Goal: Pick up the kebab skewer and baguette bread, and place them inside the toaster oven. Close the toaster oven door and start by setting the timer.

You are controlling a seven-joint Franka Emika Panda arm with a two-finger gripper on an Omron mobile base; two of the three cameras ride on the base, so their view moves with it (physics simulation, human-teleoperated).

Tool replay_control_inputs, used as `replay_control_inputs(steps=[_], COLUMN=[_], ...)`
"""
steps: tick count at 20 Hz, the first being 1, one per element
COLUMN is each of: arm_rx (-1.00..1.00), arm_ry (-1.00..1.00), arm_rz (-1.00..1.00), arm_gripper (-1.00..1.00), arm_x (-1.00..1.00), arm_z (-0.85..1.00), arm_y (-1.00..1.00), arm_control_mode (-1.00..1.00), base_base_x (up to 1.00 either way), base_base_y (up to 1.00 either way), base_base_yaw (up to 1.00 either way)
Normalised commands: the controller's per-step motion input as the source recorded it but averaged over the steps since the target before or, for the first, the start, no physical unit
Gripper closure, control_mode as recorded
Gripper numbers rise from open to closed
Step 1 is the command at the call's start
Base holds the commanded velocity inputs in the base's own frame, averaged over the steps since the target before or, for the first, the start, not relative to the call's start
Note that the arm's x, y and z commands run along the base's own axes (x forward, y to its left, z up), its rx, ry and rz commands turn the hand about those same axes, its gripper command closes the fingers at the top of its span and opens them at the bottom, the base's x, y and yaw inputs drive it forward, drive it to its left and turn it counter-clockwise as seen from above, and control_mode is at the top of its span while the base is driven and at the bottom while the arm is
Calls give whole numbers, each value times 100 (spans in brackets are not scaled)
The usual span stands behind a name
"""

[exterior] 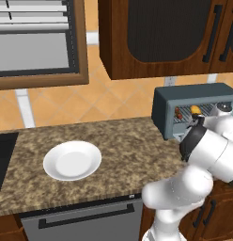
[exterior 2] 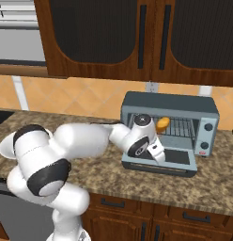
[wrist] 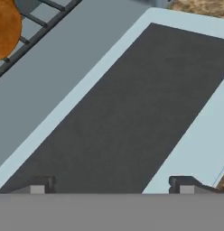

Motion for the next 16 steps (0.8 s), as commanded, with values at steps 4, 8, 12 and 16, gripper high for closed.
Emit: replay_control_inputs(steps=[4, 8, 12, 16], arm_rx=[0, -1, 0, -1], arm_ry=[2, 10, 15, 21], arm_rz=[30, 44, 35, 25], arm_gripper=[-100, -100, -100, -100], arm_x=[-100, -92, -41, 1], arm_z=[39, 10, 0, -1], arm_y=[18, 22, 44, 44], arm_control_mode=[-100, -100, -100, -100], base_base_x=[0, 0, 0, 0], base_base_y=[0, 0, 0, 0], base_base_yaw=[0, 0, 0, 0])
